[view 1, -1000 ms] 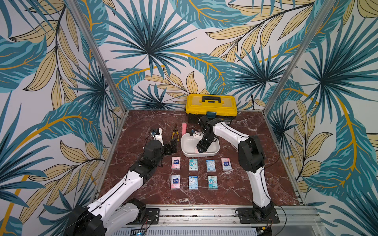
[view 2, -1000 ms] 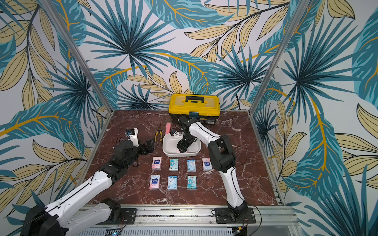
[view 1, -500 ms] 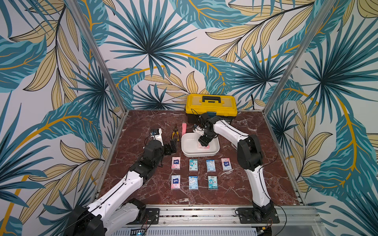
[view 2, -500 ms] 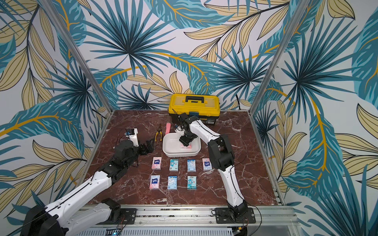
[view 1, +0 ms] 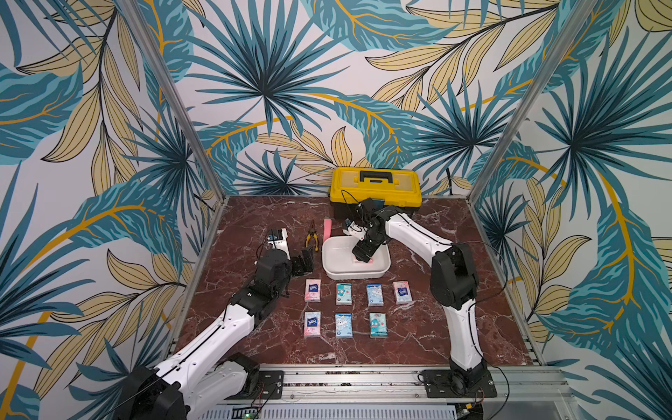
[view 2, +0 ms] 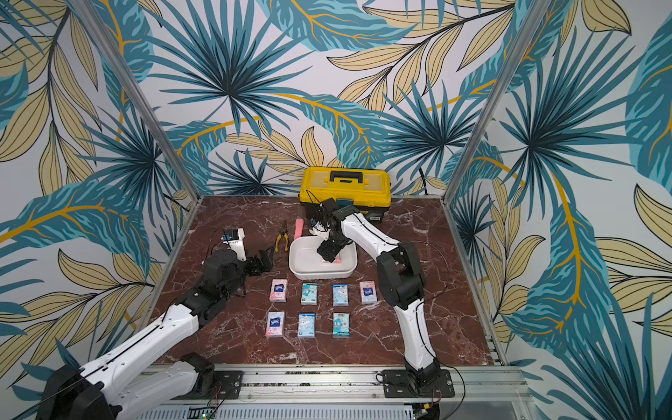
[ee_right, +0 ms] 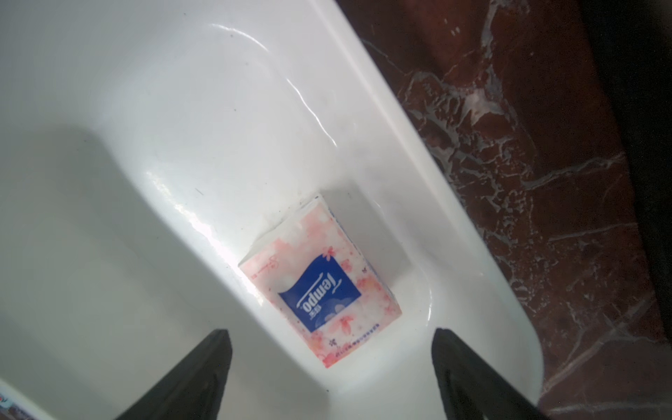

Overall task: Take the pocket tissues out of the storage box
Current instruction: Pick up the pocket tissues from the storage box.

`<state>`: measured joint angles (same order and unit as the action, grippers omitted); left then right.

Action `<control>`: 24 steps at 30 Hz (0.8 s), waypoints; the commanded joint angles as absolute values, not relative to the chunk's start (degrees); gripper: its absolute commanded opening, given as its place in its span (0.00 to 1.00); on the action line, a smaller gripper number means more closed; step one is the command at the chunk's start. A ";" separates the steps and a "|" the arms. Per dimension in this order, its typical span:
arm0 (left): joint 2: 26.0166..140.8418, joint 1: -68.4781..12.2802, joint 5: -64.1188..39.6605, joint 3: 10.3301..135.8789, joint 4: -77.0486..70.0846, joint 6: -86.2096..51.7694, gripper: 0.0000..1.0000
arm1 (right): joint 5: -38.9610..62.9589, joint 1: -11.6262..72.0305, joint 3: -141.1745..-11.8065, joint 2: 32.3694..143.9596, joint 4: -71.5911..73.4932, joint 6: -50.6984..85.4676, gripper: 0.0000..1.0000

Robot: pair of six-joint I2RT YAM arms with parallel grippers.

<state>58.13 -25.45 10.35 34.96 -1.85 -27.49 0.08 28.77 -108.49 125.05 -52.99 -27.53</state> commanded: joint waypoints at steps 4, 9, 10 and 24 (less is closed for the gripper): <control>58.36 -25.16 11.43 34.01 -1.81 -26.54 1.00 | -1.43 29.27 -108.87 127.55 -52.91 -30.59 0.94; 58.45 -25.14 11.95 34.10 -1.43 -26.37 1.00 | -2.07 29.70 -109.25 129.16 -52.91 -32.65 0.94; 58.49 -25.22 12.05 34.10 -1.48 -26.45 1.00 | -2.02 29.75 -109.40 129.49 -52.91 -33.06 0.94; 59.93 -25.21 12.52 34.45 -1.71 -26.72 1.00 | -2.79 29.79 -112.26 133.78 -53.46 -32.06 0.77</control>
